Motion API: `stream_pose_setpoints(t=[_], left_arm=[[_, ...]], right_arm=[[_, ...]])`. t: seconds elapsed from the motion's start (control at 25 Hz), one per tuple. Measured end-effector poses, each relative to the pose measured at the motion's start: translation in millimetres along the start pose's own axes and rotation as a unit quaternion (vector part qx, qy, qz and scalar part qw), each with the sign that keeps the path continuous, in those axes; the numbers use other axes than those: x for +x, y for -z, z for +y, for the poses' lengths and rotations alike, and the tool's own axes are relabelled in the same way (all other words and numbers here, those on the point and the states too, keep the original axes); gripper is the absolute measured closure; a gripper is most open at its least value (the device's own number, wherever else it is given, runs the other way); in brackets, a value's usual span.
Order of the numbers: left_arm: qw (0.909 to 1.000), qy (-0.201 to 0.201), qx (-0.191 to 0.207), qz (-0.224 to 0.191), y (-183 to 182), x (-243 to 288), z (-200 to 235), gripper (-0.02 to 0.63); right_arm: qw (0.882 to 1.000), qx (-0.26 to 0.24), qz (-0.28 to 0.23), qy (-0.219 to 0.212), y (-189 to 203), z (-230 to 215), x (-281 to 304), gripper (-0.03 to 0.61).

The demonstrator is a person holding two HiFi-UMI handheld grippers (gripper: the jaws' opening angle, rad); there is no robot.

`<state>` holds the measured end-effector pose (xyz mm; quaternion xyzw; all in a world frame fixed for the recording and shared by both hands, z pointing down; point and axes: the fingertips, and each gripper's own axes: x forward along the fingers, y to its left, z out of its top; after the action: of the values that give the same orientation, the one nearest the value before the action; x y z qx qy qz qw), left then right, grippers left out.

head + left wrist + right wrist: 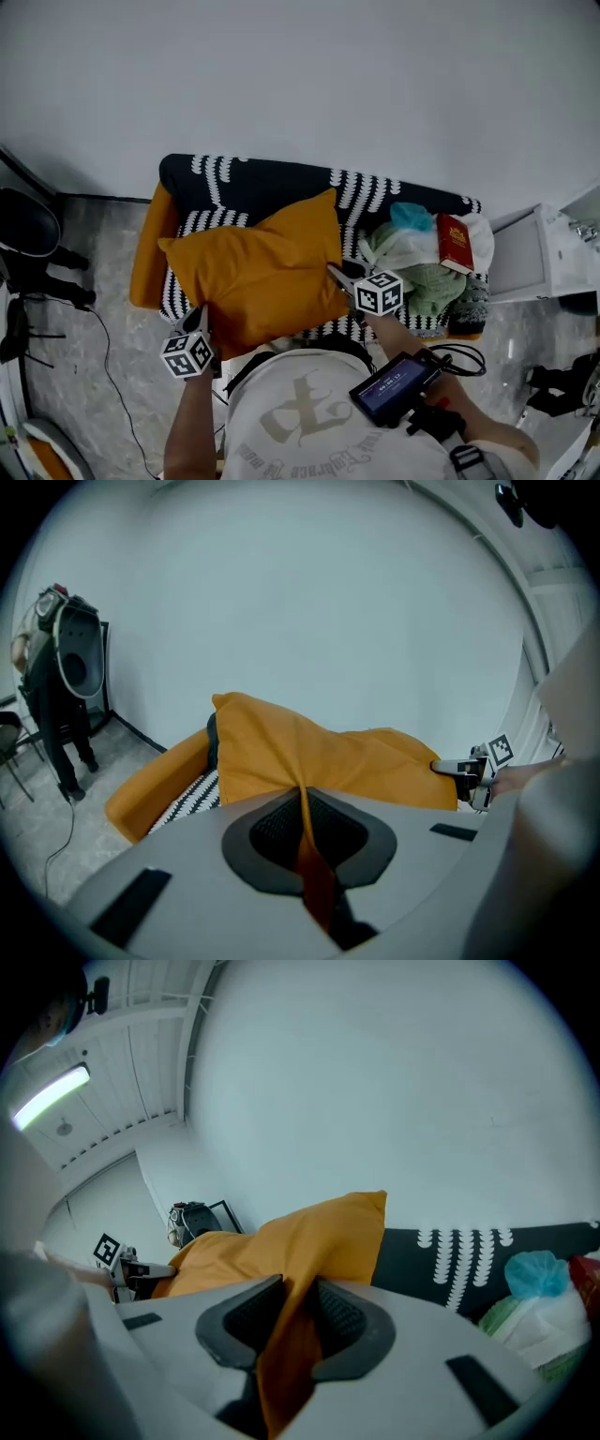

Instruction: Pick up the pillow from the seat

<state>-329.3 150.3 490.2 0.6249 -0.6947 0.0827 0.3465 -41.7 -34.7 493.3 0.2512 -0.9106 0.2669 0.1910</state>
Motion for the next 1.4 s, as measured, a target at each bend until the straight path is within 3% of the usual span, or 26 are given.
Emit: stream_pose_setpoints(t=[0.52, 1.4], left_arm=[[0.9927, -0.017, 0.031, -0.115, -70.3, -71.8, 32.6, 0.595], [0.992, 0.006, 0.046, -0.117, -75.9, -83.0, 65.5, 0.595]], right_arm=[[0.994, -0.055, -0.088, -0.025, -67.9, 77.5, 7.1, 0.474], [0.993, -0.06, -0.1, 0.001, -64.9, 112.2, 12.9, 0.474]])
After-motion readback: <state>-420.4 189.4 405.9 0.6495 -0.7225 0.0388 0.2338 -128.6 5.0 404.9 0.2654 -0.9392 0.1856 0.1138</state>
